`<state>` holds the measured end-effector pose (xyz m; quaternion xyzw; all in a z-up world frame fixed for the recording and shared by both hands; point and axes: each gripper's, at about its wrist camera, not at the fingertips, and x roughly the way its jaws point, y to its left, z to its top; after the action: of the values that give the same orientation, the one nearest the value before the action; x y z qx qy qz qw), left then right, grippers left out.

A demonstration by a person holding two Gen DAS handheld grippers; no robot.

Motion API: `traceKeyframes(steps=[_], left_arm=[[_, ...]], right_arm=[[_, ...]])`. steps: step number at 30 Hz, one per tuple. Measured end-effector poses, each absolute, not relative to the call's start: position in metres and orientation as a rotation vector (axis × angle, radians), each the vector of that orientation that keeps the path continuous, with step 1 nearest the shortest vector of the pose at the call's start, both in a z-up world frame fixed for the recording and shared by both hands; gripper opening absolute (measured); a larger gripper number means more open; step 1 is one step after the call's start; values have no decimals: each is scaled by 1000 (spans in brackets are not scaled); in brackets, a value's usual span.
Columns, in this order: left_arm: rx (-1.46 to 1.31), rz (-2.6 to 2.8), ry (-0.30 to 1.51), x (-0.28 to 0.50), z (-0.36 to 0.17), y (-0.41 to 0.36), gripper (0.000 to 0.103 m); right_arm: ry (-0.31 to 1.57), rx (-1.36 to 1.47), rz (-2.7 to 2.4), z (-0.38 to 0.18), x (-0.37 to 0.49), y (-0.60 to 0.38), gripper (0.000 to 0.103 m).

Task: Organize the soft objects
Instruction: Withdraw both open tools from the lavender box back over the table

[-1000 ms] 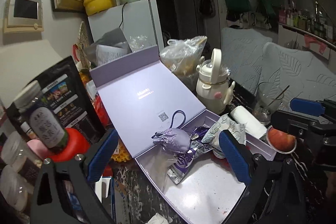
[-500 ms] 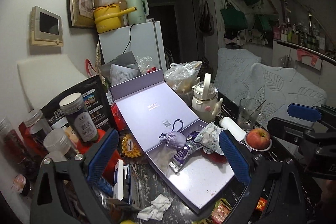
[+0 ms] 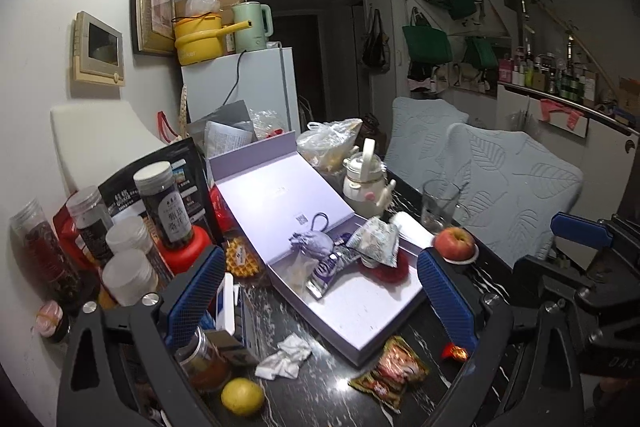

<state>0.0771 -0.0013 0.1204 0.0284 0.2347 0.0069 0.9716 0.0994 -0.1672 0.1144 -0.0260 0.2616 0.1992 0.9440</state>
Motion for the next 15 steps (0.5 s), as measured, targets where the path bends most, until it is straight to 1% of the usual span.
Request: traceKeyframes(steps=[4,9,15], left_arm=[[55,-21,482,61,116,-3,98],[82,-82,494,40,109,-11,98],[82,-141,488,24,106,-18,98]], right_arm=[[516,-59,392,112,72,-169,78],[500,-67,385,106,42,-168,82],[514,-74,384,96,17,-169,82]])
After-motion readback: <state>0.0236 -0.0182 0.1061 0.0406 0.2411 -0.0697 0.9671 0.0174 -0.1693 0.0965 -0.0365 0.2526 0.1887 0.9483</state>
